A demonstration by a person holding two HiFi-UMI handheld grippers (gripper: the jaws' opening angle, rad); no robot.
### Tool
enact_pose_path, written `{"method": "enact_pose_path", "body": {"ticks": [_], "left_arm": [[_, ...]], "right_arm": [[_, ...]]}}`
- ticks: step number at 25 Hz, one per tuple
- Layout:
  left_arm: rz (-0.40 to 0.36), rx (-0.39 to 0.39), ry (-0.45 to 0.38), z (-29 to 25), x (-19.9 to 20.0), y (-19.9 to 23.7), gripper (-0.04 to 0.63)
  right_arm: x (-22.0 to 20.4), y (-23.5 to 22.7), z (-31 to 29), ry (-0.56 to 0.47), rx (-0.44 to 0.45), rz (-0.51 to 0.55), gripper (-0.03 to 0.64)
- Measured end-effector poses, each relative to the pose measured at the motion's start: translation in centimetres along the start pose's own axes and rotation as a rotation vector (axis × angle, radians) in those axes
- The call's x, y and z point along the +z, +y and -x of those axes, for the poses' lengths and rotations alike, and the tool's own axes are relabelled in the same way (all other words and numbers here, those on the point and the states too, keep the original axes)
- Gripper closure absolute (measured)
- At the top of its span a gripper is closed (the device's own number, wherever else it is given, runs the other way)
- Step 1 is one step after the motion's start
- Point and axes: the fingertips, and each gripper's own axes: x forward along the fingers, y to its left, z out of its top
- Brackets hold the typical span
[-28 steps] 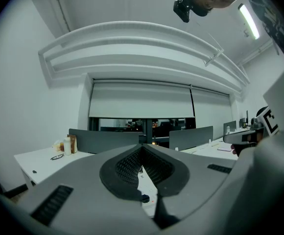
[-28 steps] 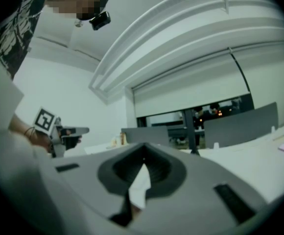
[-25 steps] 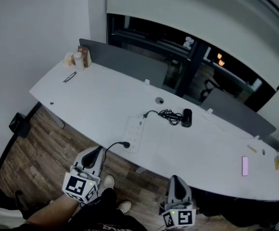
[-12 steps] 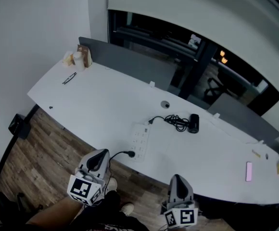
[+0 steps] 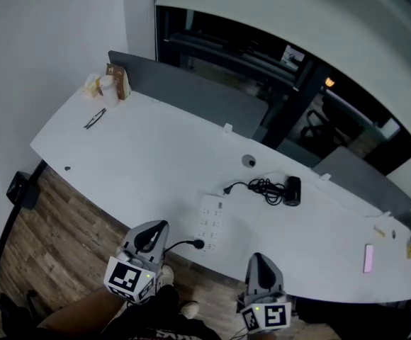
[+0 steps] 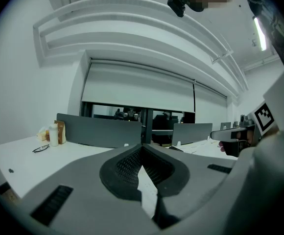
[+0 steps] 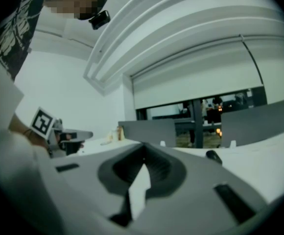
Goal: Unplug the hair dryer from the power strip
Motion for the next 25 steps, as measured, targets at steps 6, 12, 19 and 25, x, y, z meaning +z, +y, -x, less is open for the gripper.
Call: {"method": "enact_pose_path", "body": {"ticks": [6,12,19,25], "left_arm": [[0.032,-0.064,0.004,-3.0,-0.2,1.2,0.572],[0.050,-0.157,0.028,-5.8,-1.5,1.0,0.572],[0.104,-0.198,0.204,-8.1,-6.9,-1.3,0.572],[0.179,-0.227,0.323,-7.7,-11.1,-3.7,0.572]], "right_arm": [[0.7,0.1,-3.3,0.017,-0.027,0.026,0.588],[1.6,-0.5,-5.0,0.034,-0.078,0.062,0.588],[0.4,-0.8,-7.5,0.124,-0.031,0.097,0.588],[-3.0,-2.6,-12.1,0.207,0.060,0.083,0.588]]}}
